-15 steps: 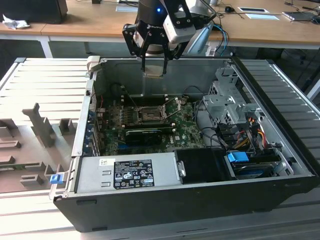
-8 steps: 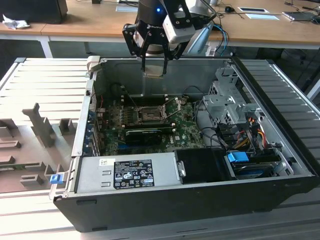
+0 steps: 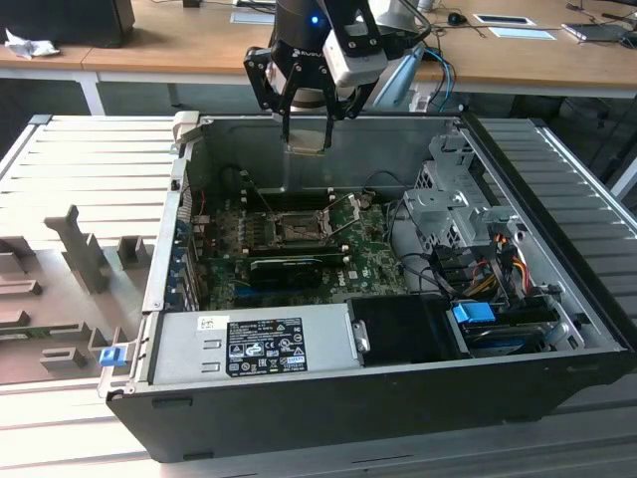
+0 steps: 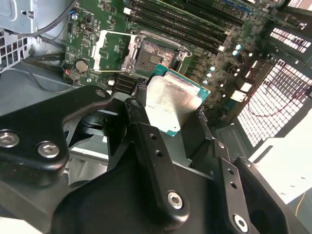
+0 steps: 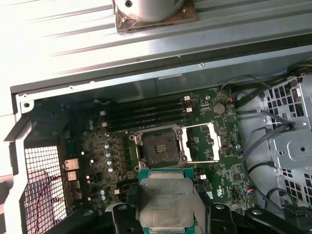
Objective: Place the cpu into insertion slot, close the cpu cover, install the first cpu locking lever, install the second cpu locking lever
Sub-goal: 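Place the cpu into insertion slot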
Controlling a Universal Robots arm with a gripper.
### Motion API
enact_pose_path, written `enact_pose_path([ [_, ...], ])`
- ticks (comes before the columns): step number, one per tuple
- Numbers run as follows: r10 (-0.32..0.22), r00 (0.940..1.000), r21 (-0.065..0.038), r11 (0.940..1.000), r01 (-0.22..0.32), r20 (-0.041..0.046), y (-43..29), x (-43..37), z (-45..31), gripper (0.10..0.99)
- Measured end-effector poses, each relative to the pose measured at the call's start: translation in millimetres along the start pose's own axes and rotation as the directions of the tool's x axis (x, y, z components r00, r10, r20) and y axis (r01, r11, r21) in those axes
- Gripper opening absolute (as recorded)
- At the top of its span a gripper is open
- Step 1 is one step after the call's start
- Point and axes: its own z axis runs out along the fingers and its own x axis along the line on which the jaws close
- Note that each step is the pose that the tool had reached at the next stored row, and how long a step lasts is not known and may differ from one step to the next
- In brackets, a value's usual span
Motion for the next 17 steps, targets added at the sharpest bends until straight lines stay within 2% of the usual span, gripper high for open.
enact_pose_path([
  [17, 0.023, 0.9997, -0.001, 0.9997, -0.023, 0.0021, 0.0, 0.0, 0.0, 0.529],
])
